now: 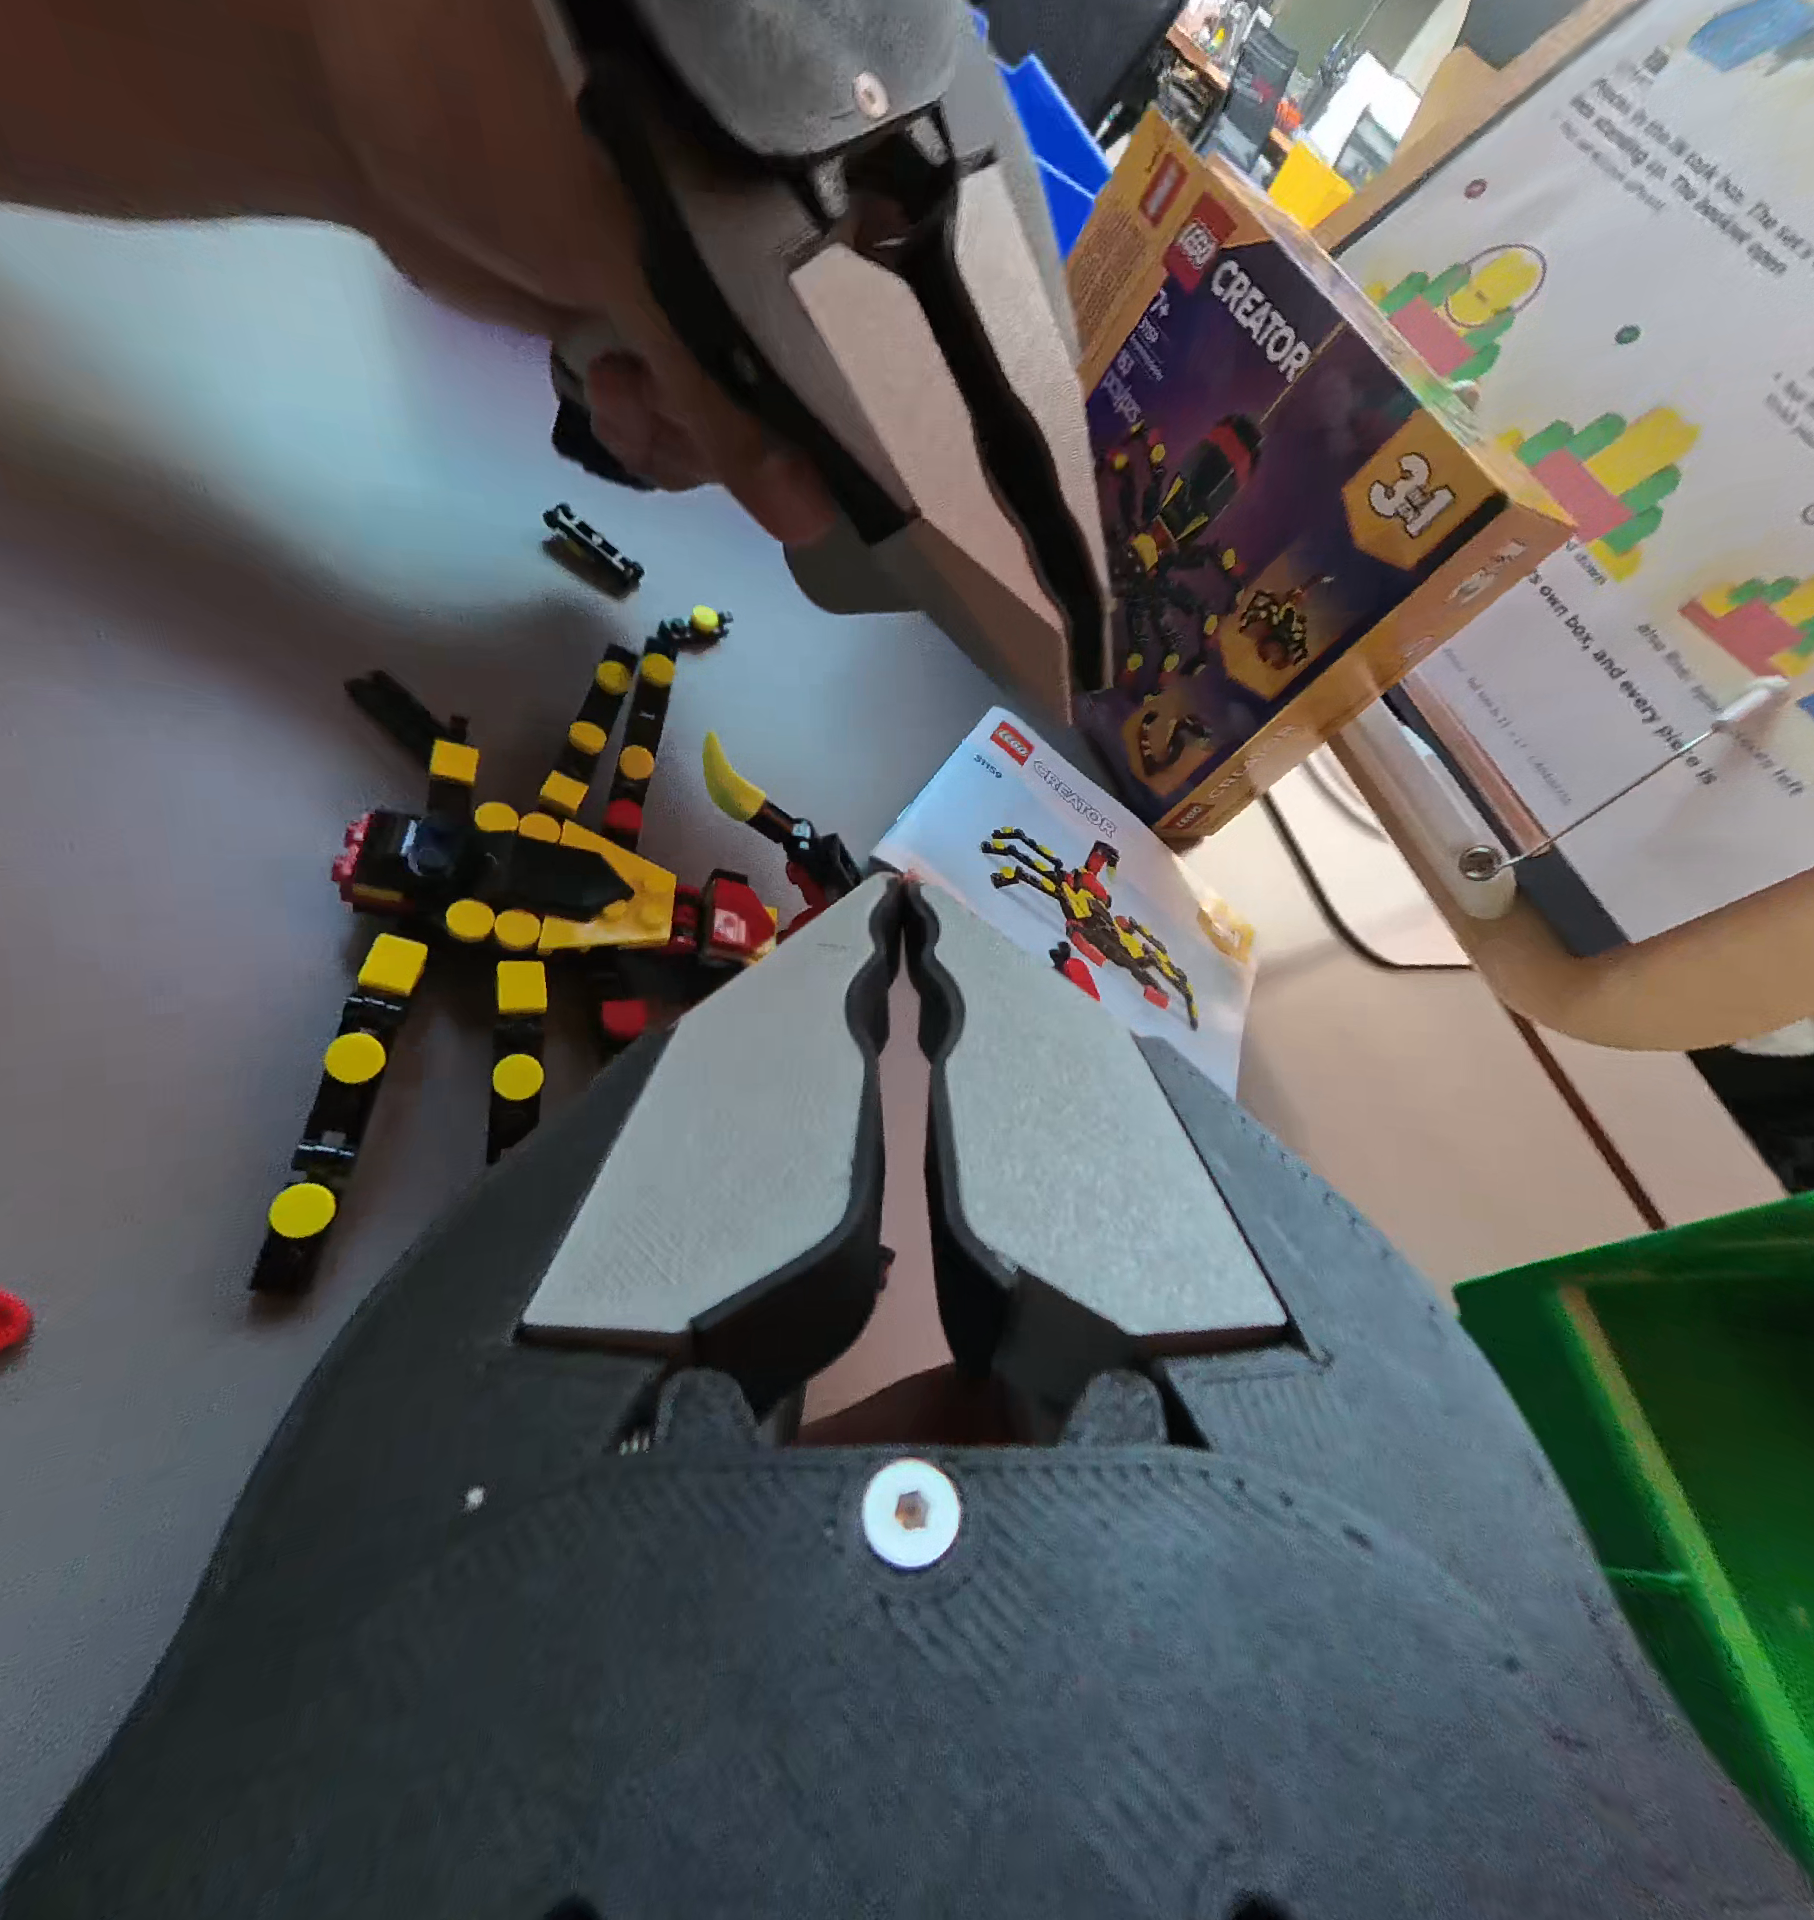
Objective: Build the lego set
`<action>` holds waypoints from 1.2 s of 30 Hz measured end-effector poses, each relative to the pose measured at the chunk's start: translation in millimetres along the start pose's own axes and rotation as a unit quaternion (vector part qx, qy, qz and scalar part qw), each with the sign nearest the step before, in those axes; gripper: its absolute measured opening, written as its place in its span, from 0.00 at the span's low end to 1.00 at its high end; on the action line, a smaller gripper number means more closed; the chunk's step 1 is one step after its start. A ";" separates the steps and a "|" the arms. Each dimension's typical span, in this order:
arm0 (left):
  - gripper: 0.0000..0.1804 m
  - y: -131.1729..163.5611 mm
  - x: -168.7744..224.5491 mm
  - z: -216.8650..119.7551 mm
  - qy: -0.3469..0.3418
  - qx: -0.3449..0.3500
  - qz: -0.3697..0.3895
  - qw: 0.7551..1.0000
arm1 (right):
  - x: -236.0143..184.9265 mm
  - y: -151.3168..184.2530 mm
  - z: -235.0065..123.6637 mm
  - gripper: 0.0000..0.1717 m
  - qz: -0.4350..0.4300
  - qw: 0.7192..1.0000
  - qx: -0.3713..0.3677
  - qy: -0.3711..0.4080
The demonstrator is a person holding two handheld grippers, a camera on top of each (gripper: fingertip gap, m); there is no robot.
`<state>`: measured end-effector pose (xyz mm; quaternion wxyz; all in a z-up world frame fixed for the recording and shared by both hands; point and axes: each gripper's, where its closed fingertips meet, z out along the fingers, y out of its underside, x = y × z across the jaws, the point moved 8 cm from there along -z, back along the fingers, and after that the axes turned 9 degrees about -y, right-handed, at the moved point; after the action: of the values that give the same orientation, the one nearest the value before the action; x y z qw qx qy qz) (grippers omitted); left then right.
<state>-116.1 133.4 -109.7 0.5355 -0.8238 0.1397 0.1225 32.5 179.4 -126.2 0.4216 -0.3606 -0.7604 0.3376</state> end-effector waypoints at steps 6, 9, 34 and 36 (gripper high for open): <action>0.05 2.1 -0.1 1.5 0.010 -0.004 -0.016 1.000 | 7.8 -0.9 -18.1 0.13 0.027 0.999 0.043 -0.001; 0.05 1.0 2.0 2.1 0.013 -0.003 -0.018 1.000 | -4.4 -5.4 -10.3 0.22 0.008 0.998 0.040 -0.037; 0.03 -19.1 -56.8 -51.7 -0.024 0.133 -0.162 0.978 | 52.6 -12.4 -67.4 0.05 0.214 0.934 0.275 0.081; 0.06 -16.4 -47.1 -43.5 0.020 0.111 -0.161 0.980 | 51.0 -14.0 -68.1 0.05 0.219 0.930 0.288 0.062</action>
<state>-151.8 104.5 -62.0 0.6338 -0.7730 0.0283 0.0020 69.5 228.9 -66.0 0.4691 -0.4015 -0.5047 0.6034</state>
